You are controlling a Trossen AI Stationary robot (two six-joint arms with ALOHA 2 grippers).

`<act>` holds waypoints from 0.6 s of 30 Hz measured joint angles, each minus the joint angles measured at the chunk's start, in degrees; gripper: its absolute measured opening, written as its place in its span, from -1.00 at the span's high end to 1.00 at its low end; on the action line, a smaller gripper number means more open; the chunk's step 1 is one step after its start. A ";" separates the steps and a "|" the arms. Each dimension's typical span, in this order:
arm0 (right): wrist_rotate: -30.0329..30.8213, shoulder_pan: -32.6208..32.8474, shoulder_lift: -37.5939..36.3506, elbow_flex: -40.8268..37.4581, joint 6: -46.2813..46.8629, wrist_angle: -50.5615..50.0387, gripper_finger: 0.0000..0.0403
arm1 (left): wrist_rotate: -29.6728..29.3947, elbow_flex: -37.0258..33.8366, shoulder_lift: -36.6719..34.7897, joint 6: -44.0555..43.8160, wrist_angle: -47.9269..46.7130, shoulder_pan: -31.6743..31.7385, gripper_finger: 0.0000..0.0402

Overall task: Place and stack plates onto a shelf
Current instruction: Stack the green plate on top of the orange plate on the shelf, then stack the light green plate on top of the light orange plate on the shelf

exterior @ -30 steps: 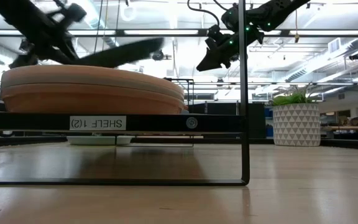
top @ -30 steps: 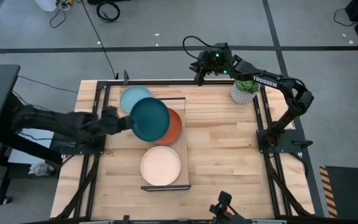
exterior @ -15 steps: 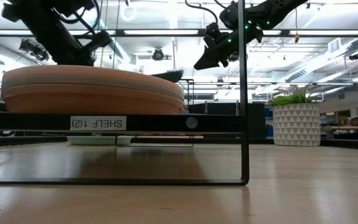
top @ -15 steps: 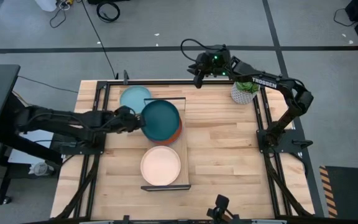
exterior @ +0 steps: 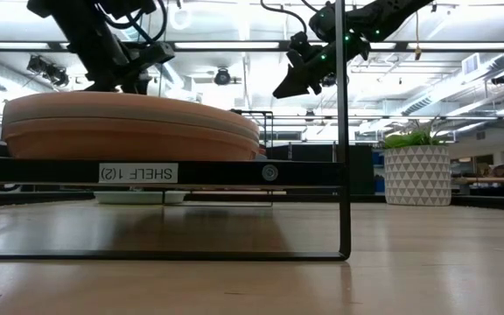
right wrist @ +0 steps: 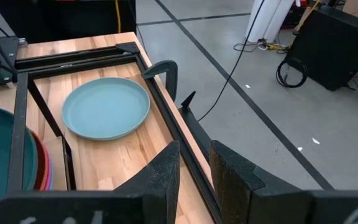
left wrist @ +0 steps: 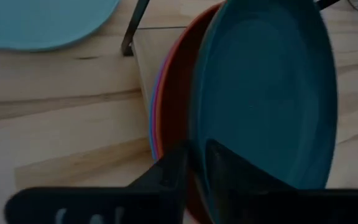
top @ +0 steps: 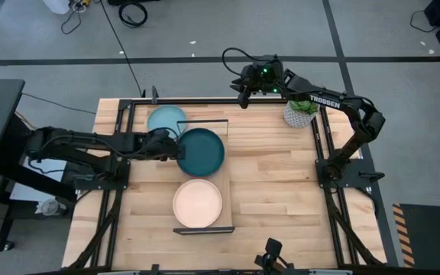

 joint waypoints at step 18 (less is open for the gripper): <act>0.15 -0.21 0.00 0.00 -0.42 0.36 0.53 | -5.05 -0.09 -2.76 4.27 -9.40 0.00 0.41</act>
